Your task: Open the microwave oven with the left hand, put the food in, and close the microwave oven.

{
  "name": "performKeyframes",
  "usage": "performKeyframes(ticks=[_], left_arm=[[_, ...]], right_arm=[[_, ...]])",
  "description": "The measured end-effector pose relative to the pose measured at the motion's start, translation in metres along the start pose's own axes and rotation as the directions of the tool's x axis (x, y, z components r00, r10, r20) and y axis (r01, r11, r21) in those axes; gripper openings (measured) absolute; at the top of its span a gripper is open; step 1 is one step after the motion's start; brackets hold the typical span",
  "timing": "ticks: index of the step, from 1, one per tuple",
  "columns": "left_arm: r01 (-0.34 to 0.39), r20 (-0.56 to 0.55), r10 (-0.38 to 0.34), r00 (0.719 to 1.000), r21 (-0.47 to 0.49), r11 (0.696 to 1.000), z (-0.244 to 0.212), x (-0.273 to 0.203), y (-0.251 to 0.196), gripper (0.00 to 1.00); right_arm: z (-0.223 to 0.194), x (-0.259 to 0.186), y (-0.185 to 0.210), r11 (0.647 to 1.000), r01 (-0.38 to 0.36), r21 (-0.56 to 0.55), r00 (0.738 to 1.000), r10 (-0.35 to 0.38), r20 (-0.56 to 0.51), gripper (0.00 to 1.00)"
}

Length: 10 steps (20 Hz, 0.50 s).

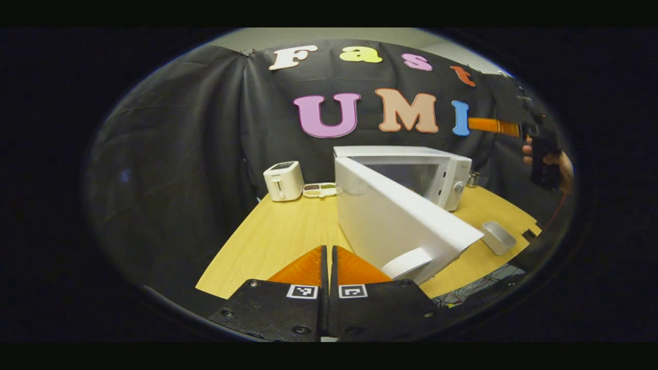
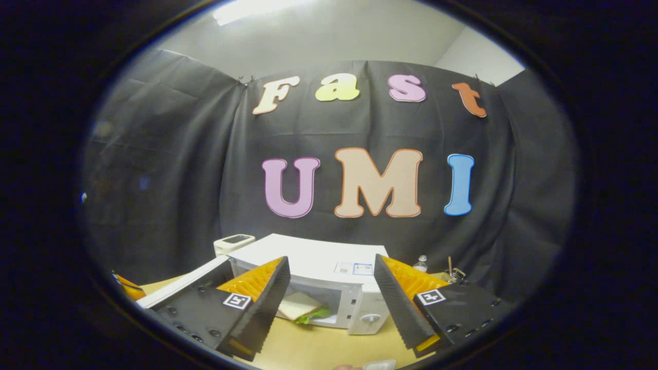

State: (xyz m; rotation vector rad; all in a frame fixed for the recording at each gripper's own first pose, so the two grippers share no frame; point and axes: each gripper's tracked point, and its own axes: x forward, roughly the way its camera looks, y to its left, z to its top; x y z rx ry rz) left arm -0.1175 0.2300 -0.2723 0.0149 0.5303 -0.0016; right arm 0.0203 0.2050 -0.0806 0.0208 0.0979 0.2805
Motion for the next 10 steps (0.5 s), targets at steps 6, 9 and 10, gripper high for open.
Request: performKeyframes(ticks=[6,9,10], left_arm=[[0.030,-0.045,-0.028,0.999,0.035,0.999,-0.024,0.008,-0.017,0.01],[0.049,-0.048,-0.047,0.998,0.032,0.998,-0.022,0.010,-0.027,0.00],[0.062,-0.049,-0.061,0.997,0.034,0.997,-0.020,0.012,-0.031,0.02]], right_arm=[[0.027,-0.003,-0.037,0.996,0.075,0.047,0.996,-0.077,0.039,0.96],[0.040,-0.010,-0.046,0.994,0.098,0.048,0.993,-0.100,0.058,0.96],[0.044,-0.011,-0.047,0.994,0.103,0.042,0.992,-0.105,0.068,0.96]])
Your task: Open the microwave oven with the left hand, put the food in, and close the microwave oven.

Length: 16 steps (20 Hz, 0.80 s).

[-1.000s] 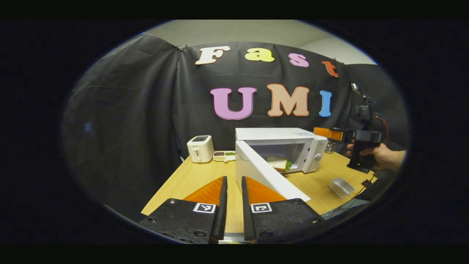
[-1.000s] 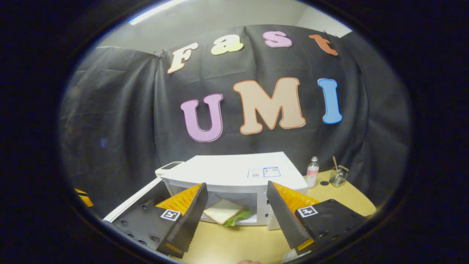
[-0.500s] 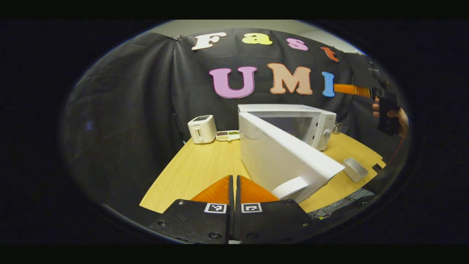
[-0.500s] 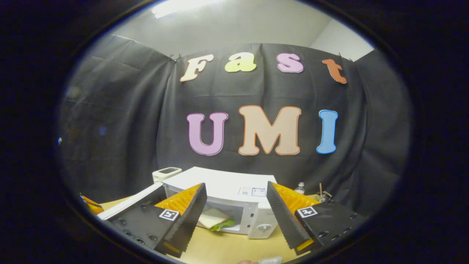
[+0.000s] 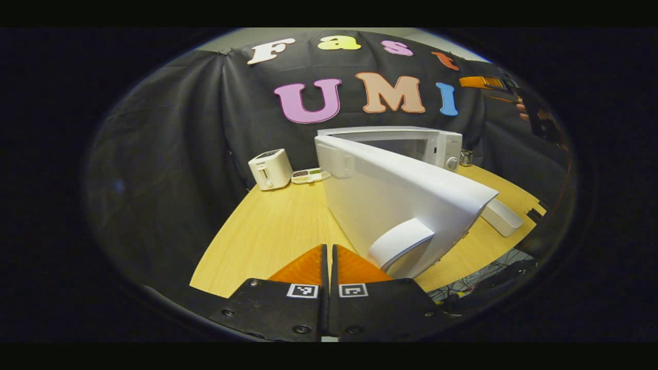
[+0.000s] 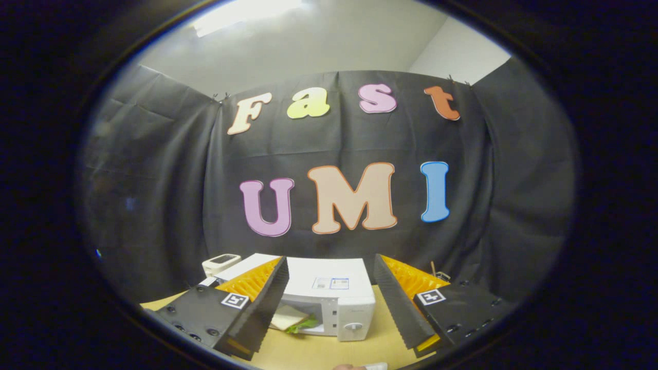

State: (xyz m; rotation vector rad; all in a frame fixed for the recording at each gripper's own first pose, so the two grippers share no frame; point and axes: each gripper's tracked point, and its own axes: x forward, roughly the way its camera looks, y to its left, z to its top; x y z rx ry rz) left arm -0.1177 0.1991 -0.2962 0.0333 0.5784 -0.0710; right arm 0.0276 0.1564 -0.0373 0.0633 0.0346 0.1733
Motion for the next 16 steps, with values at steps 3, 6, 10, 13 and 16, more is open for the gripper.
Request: performKeyframes(ticks=[3,6,10,13,16], left_arm=[[0.047,0.014,-0.047,0.999,0.027,0.999,0.005,0.006,-0.017,0.01],[0.074,0.017,-0.074,0.997,0.049,0.996,0.011,0.012,-0.031,0.00],[0.105,0.023,-0.106,0.994,0.051,0.993,0.021,0.022,-0.052,0.01],[0.129,0.027,-0.130,0.991,0.044,0.991,0.031,0.030,-0.071,0.01],[0.151,0.020,-0.152,0.988,0.029,0.988,0.038,0.040,-0.091,0.01]], right_arm=[[0.010,-0.005,-0.004,1.000,0.009,-0.024,1.000,-0.009,0.010,0.96],[0.014,-0.009,-0.011,0.998,0.020,-0.056,1.000,-0.019,0.014,0.96],[0.019,-0.013,-0.014,0.994,0.016,-0.104,1.000,-0.015,0.010,0.96],[0.021,-0.015,-0.020,0.993,0.018,-0.115,1.000,-0.017,0.008,1.00],[0.027,-0.015,-0.026,0.992,0.017,-0.123,1.000,-0.016,0.013,0.96]])
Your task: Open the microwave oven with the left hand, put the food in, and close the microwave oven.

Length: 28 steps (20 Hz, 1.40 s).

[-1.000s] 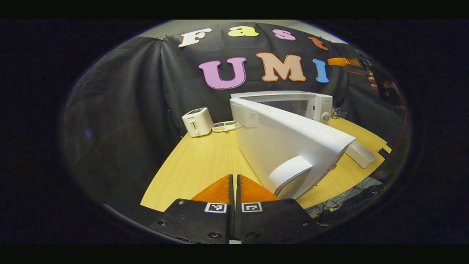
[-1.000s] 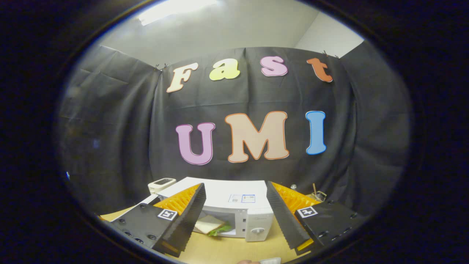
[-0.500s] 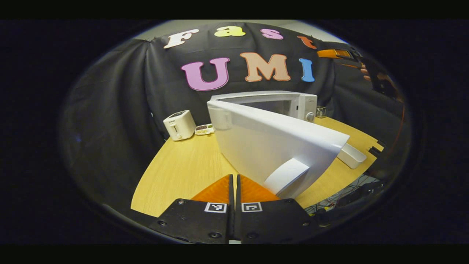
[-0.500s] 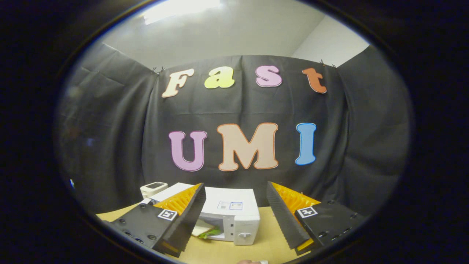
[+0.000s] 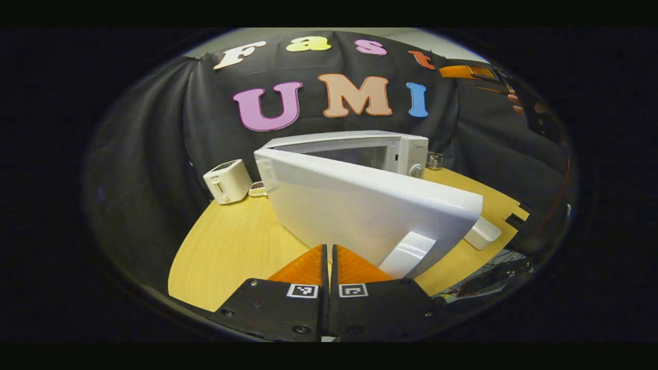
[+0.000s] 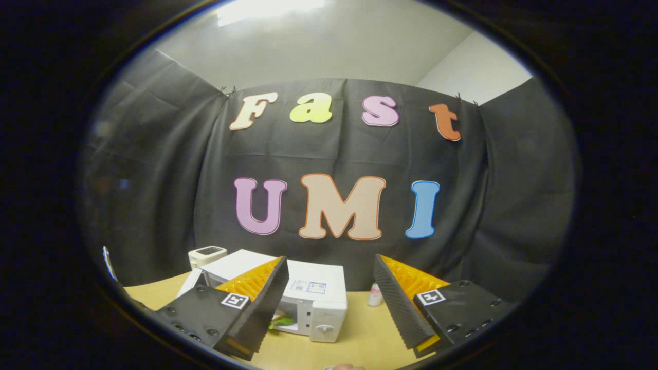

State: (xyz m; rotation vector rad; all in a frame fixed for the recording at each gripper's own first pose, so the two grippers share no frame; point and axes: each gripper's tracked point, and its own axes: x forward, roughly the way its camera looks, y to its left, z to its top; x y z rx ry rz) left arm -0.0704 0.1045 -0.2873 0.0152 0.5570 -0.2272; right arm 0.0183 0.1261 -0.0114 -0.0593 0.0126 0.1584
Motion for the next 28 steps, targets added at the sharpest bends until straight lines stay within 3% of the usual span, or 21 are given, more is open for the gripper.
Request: performKeyframes(ticks=[1,7,9,10,16,20,28], left_arm=[[0.007,-0.001,-0.007,1.000,-0.006,1.000,0.004,0.004,-0.007,0.01],[0.038,-0.019,-0.039,0.999,-0.050,0.998,0.025,0.033,-0.045,0.01],[0.028,-0.021,-0.029,0.999,-0.050,0.998,0.034,0.047,-0.054,0.00],[0.029,-0.024,-0.030,0.999,-0.050,0.998,0.038,0.054,-0.058,0.00],[-0.004,-0.020,0.003,1.000,-0.036,0.999,0.059,0.093,-0.069,0.01],[-0.014,-0.013,0.013,1.000,-0.016,1.000,0.074,0.116,-0.071,0.01],[-0.013,0.000,0.013,1.000,-0.017,1.000,0.099,0.164,-0.086,0.01]], right_arm=[[0.000,0.000,-0.002,1.000,-0.005,-0.012,1.000,0.005,-0.004,1.00],[0.003,-0.001,-0.006,0.993,-0.066,-0.103,0.998,0.066,-0.001,0.96],[0.000,0.003,-0.006,0.987,-0.094,-0.128,0.996,0.094,-0.002,1.00],[-0.003,0.004,-0.005,0.985,-0.108,-0.132,0.994,0.108,-0.005,0.96],[-0.003,0.006,-0.011,0.973,-0.153,-0.171,0.988,0.156,0.005,0.97],[-0.014,0.003,-0.013,0.971,-0.174,-0.163,0.985,0.175,-0.008,1.00],[-0.027,0.010,-0.014,0.968,-0.211,-0.137,0.977,0.208,-0.037,0.97]])
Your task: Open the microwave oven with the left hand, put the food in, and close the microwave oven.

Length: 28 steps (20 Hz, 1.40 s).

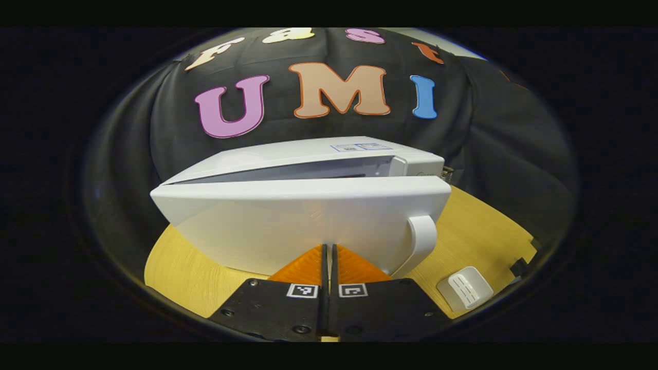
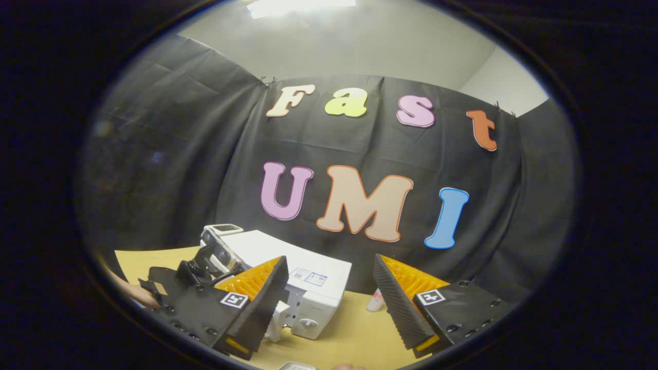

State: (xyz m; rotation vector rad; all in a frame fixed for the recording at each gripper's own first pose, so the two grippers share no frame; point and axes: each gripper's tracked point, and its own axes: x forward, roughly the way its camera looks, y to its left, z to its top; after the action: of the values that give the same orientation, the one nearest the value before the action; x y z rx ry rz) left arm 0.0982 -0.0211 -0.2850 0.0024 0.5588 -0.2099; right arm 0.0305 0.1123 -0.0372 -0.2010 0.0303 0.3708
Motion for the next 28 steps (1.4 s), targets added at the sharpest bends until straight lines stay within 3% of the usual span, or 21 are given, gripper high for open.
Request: performKeyframes(ticks=[8,13,16,17,23,25,28], left_arm=[[-0.012,0.001,0.012,1.000,0.015,1.000,0.016,0.030,0.002,0.00],[0.001,-0.009,-0.002,1.000,-0.115,0.993,0.020,0.037,0.000,0.01],[0.002,0.021,0.001,1.000,-0.141,0.990,0.029,0.045,0.002,0.02],[0.007,-0.017,-0.010,1.000,-0.161,0.987,0.023,0.046,-0.002,0.00],[0.009,-0.016,-0.011,1.000,-0.115,0.993,0.022,0.044,-0.002,0.01],[-0.020,-0.022,0.018,1.000,-0.090,0.996,0.022,0.037,0.008,0.02],[-0.035,0.037,0.038,0.999,-0.084,0.996,0.042,0.010,0.016,0.01]], right_arm=[[-0.009,-0.001,0.001,1.000,-0.015,-0.011,1.000,0.015,-0.014,0.97],[-0.009,0.006,-0.002,1.000,-0.014,-0.012,1.000,0.013,-0.020,0.97],[-0.012,0.004,-0.007,1.000,-0.008,-0.024,1.000,0.008,-0.026,0.97],[-0.013,0.003,-0.008,1.000,-0.008,-0.023,0.999,0.007,-0.034,1.00],[-0.014,0.002,-0.008,1.000,-0.005,0.003,0.999,0.005,-0.032,0.97],[-0.014,0.003,-0.008,1.000,-0.006,0.004,0.999,0.006,-0.032,0.97],[-0.014,0.002,-0.010,1.000,0.000,0.013,1.000,0.000,-0.025,0.97]])
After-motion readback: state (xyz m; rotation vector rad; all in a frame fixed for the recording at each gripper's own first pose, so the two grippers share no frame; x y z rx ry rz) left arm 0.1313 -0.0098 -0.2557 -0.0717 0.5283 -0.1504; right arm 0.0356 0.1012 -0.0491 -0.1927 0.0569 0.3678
